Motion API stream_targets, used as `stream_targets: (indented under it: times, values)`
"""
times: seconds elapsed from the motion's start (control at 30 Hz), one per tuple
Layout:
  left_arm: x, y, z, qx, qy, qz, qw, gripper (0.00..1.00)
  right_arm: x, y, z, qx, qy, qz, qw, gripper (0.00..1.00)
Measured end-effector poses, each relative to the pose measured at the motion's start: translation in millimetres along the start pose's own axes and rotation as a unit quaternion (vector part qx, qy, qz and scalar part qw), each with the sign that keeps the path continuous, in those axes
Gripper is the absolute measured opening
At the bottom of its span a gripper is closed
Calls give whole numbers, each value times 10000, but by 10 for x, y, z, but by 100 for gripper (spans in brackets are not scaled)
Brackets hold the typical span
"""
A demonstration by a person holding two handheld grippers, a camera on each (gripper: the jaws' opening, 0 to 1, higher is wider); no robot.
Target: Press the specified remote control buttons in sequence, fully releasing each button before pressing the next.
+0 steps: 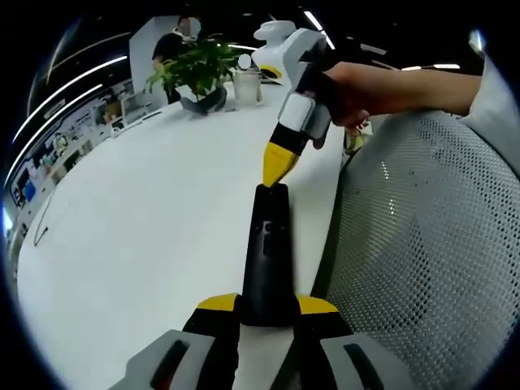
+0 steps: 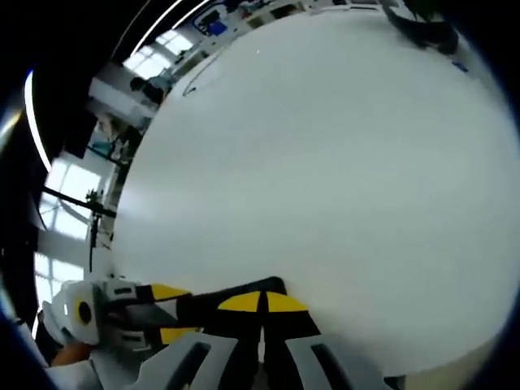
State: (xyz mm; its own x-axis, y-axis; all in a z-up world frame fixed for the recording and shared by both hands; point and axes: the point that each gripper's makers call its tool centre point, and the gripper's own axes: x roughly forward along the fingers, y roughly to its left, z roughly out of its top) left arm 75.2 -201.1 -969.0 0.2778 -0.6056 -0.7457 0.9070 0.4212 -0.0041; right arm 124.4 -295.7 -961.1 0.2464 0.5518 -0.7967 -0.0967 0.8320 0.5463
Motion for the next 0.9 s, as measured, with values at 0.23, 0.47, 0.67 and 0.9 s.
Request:
stream_targets:
  times: [0.23,0.47,0.67,0.9]
  values:
    - [0,5,-7,6,-3,1,10000,24,2,10,-11,267,9,65,9996,0]
    - [4,-3,-13,10,-8,-4,10000,24,8,19,10,-107,-15,-112,9999,0]
    - [5,-12,-16,9,-11,-5,10000,24,18,151,-1,-284,-26,169,9995,0]
    - [5,-24,-21,7,-13,-4,10000,24,62,118,-124,-218,340,130,9991,0]
